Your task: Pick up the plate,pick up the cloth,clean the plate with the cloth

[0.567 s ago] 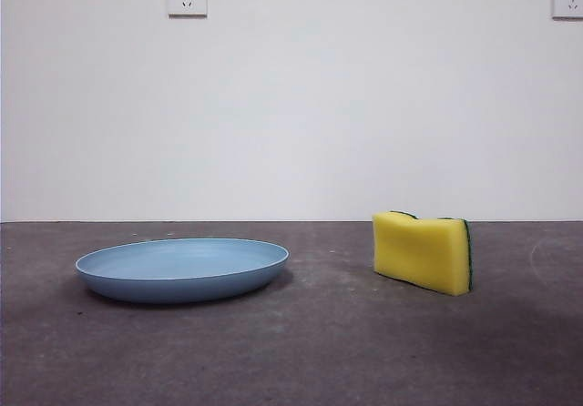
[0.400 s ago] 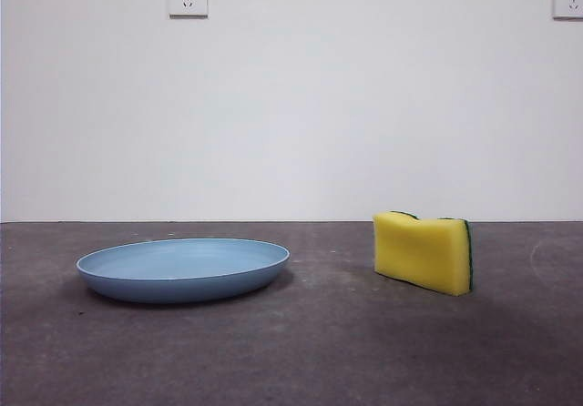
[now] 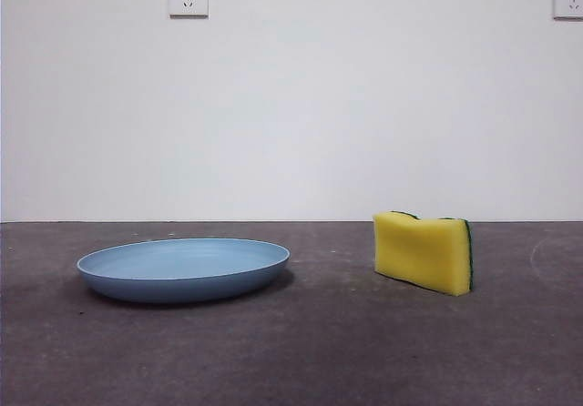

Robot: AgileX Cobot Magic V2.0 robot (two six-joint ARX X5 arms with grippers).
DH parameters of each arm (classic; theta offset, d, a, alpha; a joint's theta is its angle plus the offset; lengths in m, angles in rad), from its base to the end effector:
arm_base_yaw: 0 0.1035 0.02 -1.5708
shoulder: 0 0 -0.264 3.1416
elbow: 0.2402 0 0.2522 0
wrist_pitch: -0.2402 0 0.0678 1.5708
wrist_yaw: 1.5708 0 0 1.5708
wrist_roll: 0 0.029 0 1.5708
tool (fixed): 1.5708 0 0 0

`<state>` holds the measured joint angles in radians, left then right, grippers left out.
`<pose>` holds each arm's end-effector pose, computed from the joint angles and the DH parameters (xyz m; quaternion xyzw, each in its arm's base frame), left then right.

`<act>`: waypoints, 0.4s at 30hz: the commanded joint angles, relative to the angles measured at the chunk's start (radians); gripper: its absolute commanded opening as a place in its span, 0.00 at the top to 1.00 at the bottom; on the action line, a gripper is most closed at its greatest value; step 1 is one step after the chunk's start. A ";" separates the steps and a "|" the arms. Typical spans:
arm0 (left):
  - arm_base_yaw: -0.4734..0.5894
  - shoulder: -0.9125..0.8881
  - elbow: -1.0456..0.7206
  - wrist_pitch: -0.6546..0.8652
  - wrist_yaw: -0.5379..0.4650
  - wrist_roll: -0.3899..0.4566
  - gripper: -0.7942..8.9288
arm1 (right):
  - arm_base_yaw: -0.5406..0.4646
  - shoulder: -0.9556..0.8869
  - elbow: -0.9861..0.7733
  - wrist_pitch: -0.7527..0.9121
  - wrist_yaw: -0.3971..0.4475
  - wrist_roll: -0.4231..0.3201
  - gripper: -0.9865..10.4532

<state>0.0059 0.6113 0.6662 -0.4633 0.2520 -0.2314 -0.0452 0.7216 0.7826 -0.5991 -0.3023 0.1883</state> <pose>0.1331 -0.0064 0.2903 -0.1381 0.2136 -0.0962 0.9623 0.1449 0.0021 0.3038 0.1356 0.2723 0.0984 0.9475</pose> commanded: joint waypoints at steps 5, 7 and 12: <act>0.002 0.165 0.105 -0.067 0.122 0.050 0.65 | 0.001 0.127 0.098 -0.073 -0.087 -0.119 0.80; 0.002 0.187 0.114 -0.051 0.142 0.042 0.60 | 0.002 0.138 0.100 -0.073 -0.091 -0.119 0.68; 0.002 0.278 0.163 -0.039 0.138 0.050 0.59 | 0.001 0.149 0.100 -0.076 -0.089 -0.118 0.44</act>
<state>0.0059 0.8822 0.8318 -0.5026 0.3912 -0.1974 -0.0452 0.8703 0.8791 -0.6800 -0.3901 0.0811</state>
